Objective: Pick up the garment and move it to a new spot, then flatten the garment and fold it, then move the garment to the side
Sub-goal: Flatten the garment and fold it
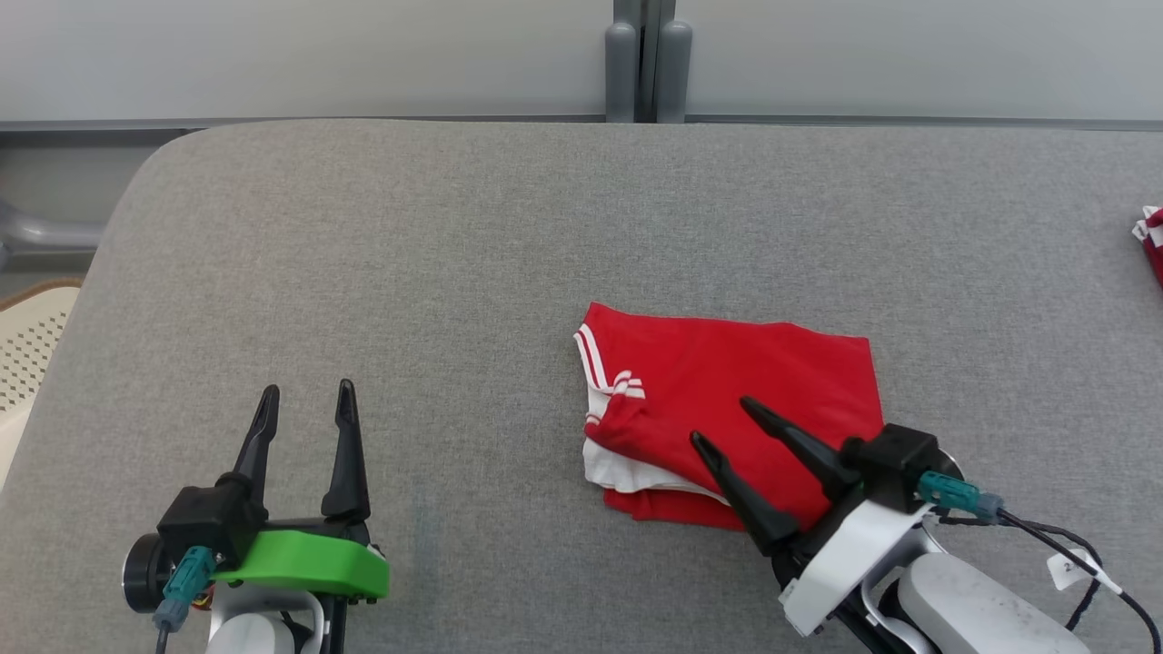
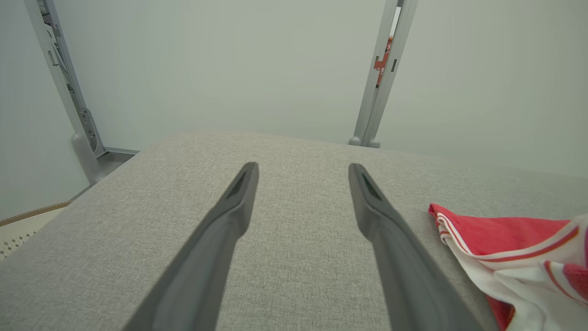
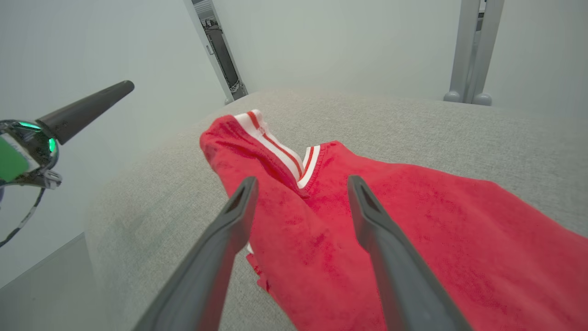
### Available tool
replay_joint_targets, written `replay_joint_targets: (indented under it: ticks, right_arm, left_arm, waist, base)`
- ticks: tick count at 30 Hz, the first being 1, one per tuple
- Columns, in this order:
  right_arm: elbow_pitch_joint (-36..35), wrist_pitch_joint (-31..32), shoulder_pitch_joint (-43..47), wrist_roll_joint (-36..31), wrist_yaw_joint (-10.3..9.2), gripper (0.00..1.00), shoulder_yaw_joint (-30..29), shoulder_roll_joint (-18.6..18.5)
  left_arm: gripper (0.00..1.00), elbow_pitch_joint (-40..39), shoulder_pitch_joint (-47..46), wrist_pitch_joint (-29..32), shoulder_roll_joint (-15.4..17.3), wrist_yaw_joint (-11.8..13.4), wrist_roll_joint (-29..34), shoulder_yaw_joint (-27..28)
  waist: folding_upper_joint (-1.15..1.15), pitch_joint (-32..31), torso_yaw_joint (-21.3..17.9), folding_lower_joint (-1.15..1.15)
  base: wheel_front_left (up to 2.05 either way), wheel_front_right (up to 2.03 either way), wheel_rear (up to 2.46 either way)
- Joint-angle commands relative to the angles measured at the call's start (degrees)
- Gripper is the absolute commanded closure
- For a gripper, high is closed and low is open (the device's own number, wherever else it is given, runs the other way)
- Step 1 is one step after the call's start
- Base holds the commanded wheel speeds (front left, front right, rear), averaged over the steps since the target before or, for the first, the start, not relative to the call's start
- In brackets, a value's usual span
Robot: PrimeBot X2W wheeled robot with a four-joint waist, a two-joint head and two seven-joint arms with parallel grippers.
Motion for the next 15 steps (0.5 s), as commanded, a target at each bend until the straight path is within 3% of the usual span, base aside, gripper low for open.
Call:
replay_joint_targets:
  ticks: [1,15]
  right_arm:
    - [-0.9,-0.2,1.5,-0.7,0.03,0.0,-1.6,0.0]
    - [-9.8,-0.2,13.4,-7.5,0.03,0.0,-27.1,5.1]
  left_arm:
    - [0.0,0.0,0.5,-0.2,0.1,-0.2,0.4,0.3]
    - [0.0,-0.4,1.8,-0.2,0.1,-0.5,1.4,1.8]
  waist:
    - [0.0,-0.3,-0.3,0.0]
    - [0.0,-2.0,-3.0,0.0]
  base:
    - [0.0,0.0,0.0]
    - [0.0,0.0,0.0]
